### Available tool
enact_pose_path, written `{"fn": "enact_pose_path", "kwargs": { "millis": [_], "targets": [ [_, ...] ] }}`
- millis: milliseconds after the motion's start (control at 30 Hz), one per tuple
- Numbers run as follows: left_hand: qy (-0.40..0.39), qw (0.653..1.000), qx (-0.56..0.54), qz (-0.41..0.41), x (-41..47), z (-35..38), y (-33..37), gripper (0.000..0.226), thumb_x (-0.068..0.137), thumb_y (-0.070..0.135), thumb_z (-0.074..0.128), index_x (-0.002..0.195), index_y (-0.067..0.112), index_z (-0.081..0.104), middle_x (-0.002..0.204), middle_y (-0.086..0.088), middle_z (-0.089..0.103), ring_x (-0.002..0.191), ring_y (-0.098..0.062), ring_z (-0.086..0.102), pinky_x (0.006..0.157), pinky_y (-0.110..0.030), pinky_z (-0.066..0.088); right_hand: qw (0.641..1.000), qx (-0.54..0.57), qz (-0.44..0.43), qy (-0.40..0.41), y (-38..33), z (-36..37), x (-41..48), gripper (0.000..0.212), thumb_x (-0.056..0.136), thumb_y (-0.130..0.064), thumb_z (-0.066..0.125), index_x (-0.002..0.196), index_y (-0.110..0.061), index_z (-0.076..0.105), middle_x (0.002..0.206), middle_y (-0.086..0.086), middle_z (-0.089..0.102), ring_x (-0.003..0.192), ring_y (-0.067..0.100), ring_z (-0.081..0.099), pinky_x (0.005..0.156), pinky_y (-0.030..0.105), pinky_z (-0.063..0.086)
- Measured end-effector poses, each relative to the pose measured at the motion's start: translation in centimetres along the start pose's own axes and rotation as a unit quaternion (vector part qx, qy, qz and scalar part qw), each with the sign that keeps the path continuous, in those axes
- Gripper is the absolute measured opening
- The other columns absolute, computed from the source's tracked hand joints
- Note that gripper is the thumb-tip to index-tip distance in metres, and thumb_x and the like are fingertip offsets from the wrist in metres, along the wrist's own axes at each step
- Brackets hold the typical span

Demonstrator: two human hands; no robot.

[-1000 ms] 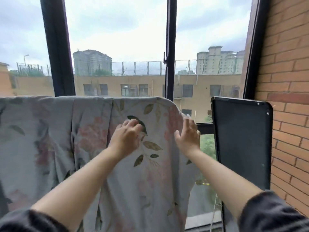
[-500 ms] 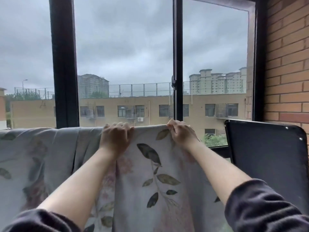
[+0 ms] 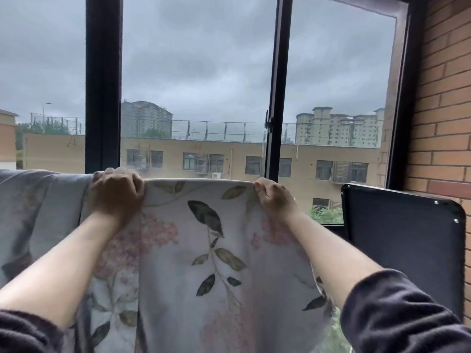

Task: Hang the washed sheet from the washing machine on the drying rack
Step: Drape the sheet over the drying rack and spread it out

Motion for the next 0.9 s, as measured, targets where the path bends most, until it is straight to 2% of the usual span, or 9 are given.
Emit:
{"fn": "enact_pose_path", "kwargs": {
  "millis": [167,267,367,433,500,533,633,733,900],
  "targets": [
    [-0.022,0.999,-0.023,-0.001,-0.3,0.2,5.7,0.044,0.084,0.026,0.029,0.068,0.004,0.062,0.084,-0.02,0.065,0.087,-0.035,0.056,0.103,-0.053,0.025,0.94,0.25,0.227,-0.046,9.4,-0.7,-4.4,0.06,0.098,-0.052,0.021,0.137,-0.013,0.045,0.135,0.001,0.047,0.127,0.021,0.042,0.11,0.034,0.031],
    [-0.059,0.994,-0.059,0.069,-1.6,1.3,12.0,0.029,0.092,0.025,0.037,0.082,0.009,0.058,0.091,-0.014,0.064,0.089,-0.029,0.057,0.103,-0.052,0.026,0.854,0.274,0.421,-0.133,15.9,1.4,-9.4,0.075,0.091,-0.066,0.018,0.142,-0.015,0.038,0.145,0.005,0.04,0.129,0.024,0.042,0.111,0.037,0.031],
    [-0.076,0.984,-0.086,0.135,-2.5,1.1,18.8,0.027,0.095,0.029,0.038,0.095,0.01,0.057,0.096,-0.011,0.064,0.088,-0.027,0.057,0.094,-0.044,0.034,0.764,0.253,0.524,-0.279,18.7,3.4,-13.9,0.092,0.08,-0.08,0.013,0.138,-0.014,0.042,0.128,0.001,0.054,0.104,0.024,0.057,0.092,0.035,0.045],
    [-0.096,0.98,-0.083,0.154,-2.7,1.3,21.7,0.028,0.094,0.031,0.038,0.102,0.011,0.056,0.099,-0.01,0.064,0.09,-0.025,0.057,0.091,-0.041,0.035,0.739,0.222,0.533,-0.348,19.5,4.0,-16.3,0.104,0.075,-0.084,0.014,0.144,-0.008,0.031,0.139,0.007,0.047,0.123,0.03,0.05,0.105,0.041,0.038],
    [-0.109,0.979,-0.078,0.153,-3.0,1.6,23.8,0.029,0.093,0.032,0.04,0.105,0.011,0.054,0.103,-0.009,0.063,0.096,-0.026,0.056,0.093,-0.042,0.035,0.749,0.221,0.522,-0.342,20.9,4.3,-17.7,0.065,0.098,-0.049,0.024,0.138,0.001,0.036,0.135,0.012,0.048,0.121,0.03,0.05,0.102,0.039,0.038],
    [-0.109,0.98,-0.077,0.148,-3.1,1.7,24.4,0.029,0.092,0.032,0.04,0.105,0.01,0.053,0.104,-0.01,0.062,0.098,-0.027,0.055,0.094,-0.043,0.034,0.749,0.235,0.517,-0.341,21.5,4.6,-18.2,0.045,0.099,-0.035,0.035,0.121,0.001,0.05,0.114,0.01,0.058,0.1,0.027,0.058,0.092,0.039,0.043],
    [-0.12,0.982,-0.052,0.137,-3.5,1.9,26.1,0.031,0.091,0.033,0.039,0.106,0.008,0.051,0.105,-0.011,0.06,0.1,-0.029,0.053,0.096,-0.045,0.033,0.724,0.267,0.497,-0.397,22.8,5.9,-19.1,0.006,0.065,-0.018,0.054,0.066,-0.014,0.05,0.063,0.0,0.048,0.054,0.012,0.044,0.068,0.031,0.043],
    [-0.126,0.98,-0.054,0.142,-3.7,1.9,27.2,0.028,0.09,0.03,0.04,0.106,0.009,0.047,0.107,-0.011,0.058,0.101,-0.029,0.051,0.096,-0.046,0.031,0.706,0.464,0.471,-0.254,23.7,5.3,-16.9,0.011,0.071,-0.01,0.049,0.064,-0.005,0.055,0.055,0.008,0.058,0.047,0.019,0.056,0.054,0.025,0.045],
    [-0.134,0.981,-0.061,0.123,-3.8,2.0,27.9,0.027,0.088,0.03,0.043,0.105,0.01,0.046,0.107,-0.01,0.059,0.102,-0.029,0.052,0.099,-0.047,0.03,0.616,0.611,0.495,-0.051,27.2,1.9,-16.0,0.032,0.095,-0.025,0.04,0.077,-0.008,0.061,0.065,0.016,0.069,0.062,0.028,0.067,0.066,0.035,0.054]
  ]
}}
Point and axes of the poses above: each hand's wrist, its own x-axis towards the middle knuckle, its own z-axis out of the palm, y = z × x, the point moved 5 cm from there along x, towards the middle knuckle
